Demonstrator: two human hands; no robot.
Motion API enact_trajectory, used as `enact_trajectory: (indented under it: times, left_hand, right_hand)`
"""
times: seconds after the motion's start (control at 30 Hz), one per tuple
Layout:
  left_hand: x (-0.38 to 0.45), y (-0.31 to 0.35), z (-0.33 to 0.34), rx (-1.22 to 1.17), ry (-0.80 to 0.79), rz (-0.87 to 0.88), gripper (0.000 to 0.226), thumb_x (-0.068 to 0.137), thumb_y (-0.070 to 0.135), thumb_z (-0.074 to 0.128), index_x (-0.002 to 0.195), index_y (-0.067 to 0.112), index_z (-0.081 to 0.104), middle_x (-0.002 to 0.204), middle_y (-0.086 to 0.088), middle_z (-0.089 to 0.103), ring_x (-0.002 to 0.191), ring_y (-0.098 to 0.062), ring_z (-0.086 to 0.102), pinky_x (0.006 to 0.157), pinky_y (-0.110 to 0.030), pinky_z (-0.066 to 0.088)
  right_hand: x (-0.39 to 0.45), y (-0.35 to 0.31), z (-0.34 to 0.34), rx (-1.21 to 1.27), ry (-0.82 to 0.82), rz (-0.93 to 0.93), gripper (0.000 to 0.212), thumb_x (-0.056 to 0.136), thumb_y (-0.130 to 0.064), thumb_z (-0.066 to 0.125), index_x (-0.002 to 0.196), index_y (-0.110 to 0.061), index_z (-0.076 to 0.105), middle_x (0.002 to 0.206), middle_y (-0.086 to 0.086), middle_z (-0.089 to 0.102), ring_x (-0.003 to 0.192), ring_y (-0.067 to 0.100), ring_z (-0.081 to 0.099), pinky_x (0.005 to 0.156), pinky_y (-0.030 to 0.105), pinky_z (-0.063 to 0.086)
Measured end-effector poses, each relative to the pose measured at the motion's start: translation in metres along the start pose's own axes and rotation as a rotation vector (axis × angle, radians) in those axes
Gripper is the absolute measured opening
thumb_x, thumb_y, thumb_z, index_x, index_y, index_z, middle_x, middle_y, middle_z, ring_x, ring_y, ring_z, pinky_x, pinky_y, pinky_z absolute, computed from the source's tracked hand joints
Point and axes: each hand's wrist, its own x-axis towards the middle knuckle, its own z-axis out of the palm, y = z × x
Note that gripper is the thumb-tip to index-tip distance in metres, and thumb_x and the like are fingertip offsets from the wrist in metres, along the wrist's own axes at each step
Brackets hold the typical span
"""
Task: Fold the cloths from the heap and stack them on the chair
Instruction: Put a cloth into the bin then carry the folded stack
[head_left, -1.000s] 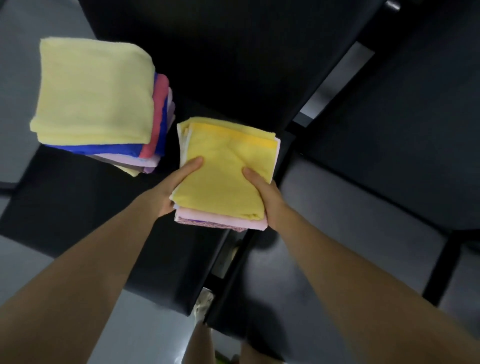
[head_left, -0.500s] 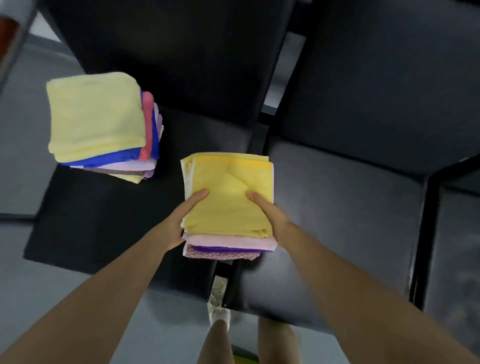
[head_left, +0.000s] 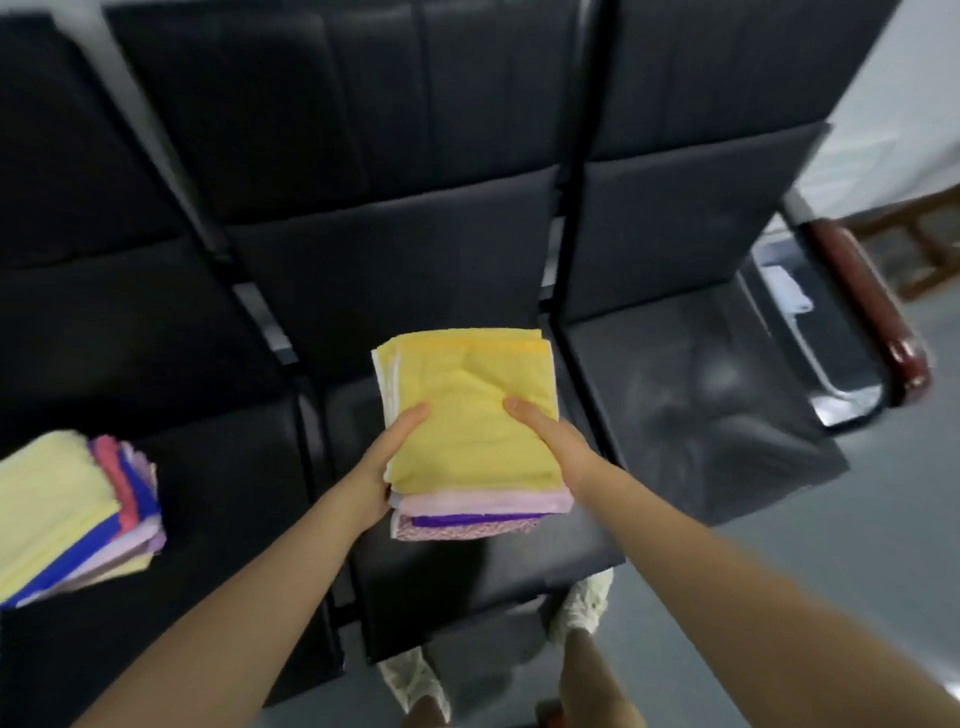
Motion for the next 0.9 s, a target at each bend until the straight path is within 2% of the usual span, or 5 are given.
enact_trajectory:
  times: [0.3,0.43,0.6,0.7,0.9]
  left_hand:
    - [0.009,0.023,0.310,0.240,-0.251,0.117,0.046,0.083,0.047,0.060,0.122,0.022,0.058,0.111,-0.001,0.072,0.103,-0.020,0.068,0.088,-0.035,0.050]
    - [0.039,-0.003,0.458,0.288,-0.282,0.063,0.038,0.089,0.043,0.058,0.118,0.019,0.059,0.108,-0.005,0.070,0.101,-0.022,0.066,0.083,-0.035,0.050]
    - [0.081,-0.043,0.609,0.369,-0.457,-0.004,0.047,0.082,0.048,0.063,0.120,0.021,0.059,0.105,-0.005,0.074,0.105,-0.026,0.066,0.090,-0.040,0.050]
    - [0.095,-0.061,0.687,0.418,-0.525,-0.056,0.043,0.085,0.047,0.062,0.117,0.019,0.061,0.105,-0.007,0.074,0.102,-0.025,0.067,0.085,-0.037,0.052]
    - [0.127,-0.078,0.803,0.410,-0.558,-0.024,0.060,0.083,0.048,0.067,0.133,0.017,0.054,0.119,-0.009,0.068,0.112,-0.027,0.063,0.102,-0.042,0.047]
  right_hand:
    - [-0.097,-0.096,-0.261,0.222,0.169,-0.222,0.080,0.057,-0.058,0.085,0.123,-0.021,0.057,0.112,0.005,0.071,0.099,0.027,0.070,0.090,0.045,0.055]
    - [-0.126,-0.123,-0.398,0.246,0.277,-0.274,0.048,0.072,-0.051,0.078,0.108,-0.026,0.058,0.112,0.004,0.068,0.100,0.024,0.068,0.093,0.042,0.054]
    - [-0.152,-0.128,-0.543,0.326,0.438,-0.279,0.075,0.068,-0.058,0.078,0.126,-0.020,0.049,0.118,0.006,0.064,0.101,0.026,0.065,0.085,0.039,0.055]
    - [-0.166,-0.129,-0.615,0.385,0.503,-0.237,0.103,0.050,-0.067,0.082,0.133,-0.017,0.048,0.119,0.009,0.065,0.100,0.029,0.067,0.089,0.043,0.055]
    - [-0.174,-0.175,-0.738,0.355,0.474,-0.232,0.103,0.047,-0.064,0.086,0.130,-0.015,0.051,0.117,0.011,0.067,0.102,0.031,0.067,0.091,0.043,0.054]
